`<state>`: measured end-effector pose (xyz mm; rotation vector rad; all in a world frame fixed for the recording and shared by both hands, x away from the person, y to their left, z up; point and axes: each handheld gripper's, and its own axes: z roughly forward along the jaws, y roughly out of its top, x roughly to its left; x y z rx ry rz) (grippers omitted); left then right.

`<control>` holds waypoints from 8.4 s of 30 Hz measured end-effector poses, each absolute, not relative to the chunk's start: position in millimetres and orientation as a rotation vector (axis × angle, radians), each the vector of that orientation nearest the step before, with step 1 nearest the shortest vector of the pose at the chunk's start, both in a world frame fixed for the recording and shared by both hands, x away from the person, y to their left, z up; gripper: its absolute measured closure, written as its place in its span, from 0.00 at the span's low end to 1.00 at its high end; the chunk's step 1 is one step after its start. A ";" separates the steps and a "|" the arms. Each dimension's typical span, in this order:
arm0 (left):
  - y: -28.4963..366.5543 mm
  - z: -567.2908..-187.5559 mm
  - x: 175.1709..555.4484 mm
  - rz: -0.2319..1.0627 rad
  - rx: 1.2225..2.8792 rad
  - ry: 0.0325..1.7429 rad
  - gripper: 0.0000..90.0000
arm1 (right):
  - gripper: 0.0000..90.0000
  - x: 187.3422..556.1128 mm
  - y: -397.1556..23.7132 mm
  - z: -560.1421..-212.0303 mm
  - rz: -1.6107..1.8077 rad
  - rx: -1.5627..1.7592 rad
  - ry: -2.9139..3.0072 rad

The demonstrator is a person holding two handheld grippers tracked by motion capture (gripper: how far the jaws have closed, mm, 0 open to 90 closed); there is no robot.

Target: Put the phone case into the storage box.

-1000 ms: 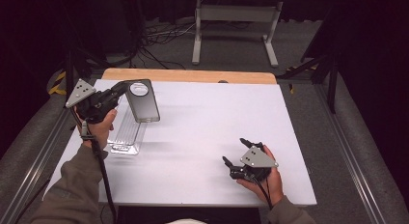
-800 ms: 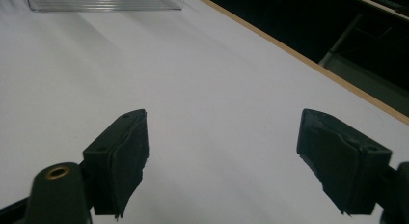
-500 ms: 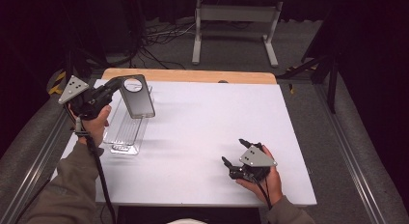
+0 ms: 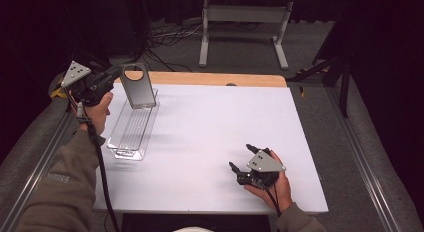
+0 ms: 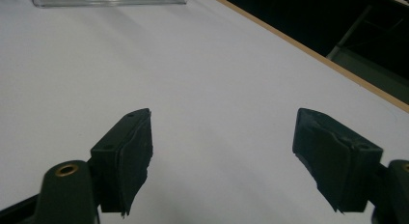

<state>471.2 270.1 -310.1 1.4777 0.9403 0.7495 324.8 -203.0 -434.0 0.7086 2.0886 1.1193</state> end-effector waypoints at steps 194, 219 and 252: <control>257.3 -368.2 456.1 0.738 1.703 0.731 0.04 | 0.21 330.4 -199.4 -431.2 1.124 0.664 2.096; 244.0 -371.3 425.4 0.716 1.713 0.627 0.04 | 0.21 328.6 -198.2 -429.5 1.130 0.655 2.095; 226.4 -371.6 392.0 0.672 1.719 0.524 0.03 | 0.21 324.8 -199.3 -423.4 1.137 0.634 2.072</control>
